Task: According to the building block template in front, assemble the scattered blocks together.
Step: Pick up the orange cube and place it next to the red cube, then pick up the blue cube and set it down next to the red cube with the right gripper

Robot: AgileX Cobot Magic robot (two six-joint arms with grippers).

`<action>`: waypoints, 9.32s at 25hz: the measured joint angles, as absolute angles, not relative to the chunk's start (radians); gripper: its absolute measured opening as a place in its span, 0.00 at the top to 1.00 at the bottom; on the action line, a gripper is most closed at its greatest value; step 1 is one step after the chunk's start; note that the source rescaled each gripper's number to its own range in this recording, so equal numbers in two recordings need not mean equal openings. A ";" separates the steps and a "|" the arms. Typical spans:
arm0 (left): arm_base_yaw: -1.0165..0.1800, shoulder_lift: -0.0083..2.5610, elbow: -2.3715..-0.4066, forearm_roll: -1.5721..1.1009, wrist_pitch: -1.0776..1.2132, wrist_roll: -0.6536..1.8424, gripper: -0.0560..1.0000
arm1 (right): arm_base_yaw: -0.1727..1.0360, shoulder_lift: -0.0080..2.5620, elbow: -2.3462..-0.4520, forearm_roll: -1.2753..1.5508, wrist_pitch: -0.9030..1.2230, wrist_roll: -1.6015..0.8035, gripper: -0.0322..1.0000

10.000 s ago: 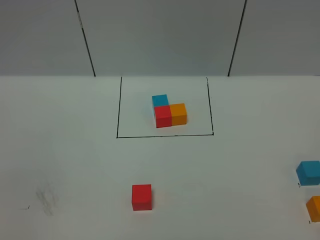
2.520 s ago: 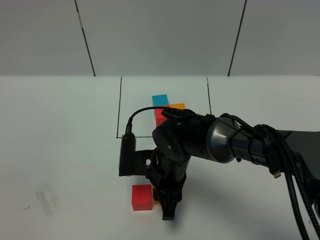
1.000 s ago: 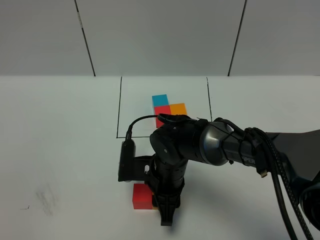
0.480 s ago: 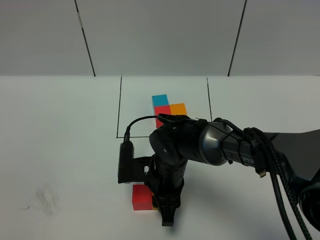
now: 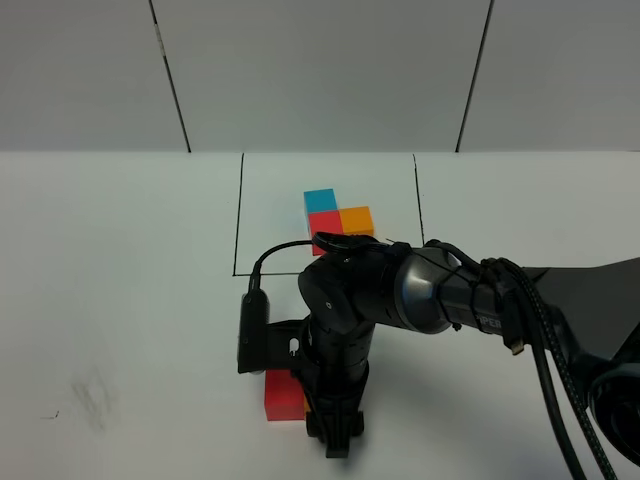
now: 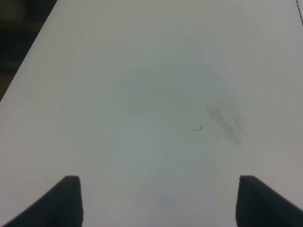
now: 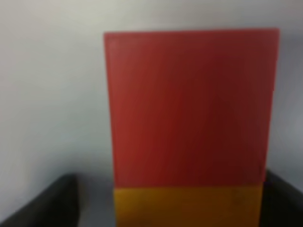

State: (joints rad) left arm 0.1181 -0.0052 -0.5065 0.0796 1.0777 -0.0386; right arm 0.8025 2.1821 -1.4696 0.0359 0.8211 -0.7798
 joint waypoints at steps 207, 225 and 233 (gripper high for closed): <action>0.118 -0.005 -0.507 0.080 1.078 -0.039 0.35 | 0.862 2.417 -2.024 -0.071 1.184 0.901 0.78; 0.118 -0.005 -0.507 0.080 1.078 -0.039 0.35 | 0.862 2.445 -2.027 -0.080 1.194 0.901 0.78; 0.118 -0.005 -0.507 0.080 1.078 -0.040 0.35 | 0.862 2.445 -2.027 -0.093 1.198 0.911 0.78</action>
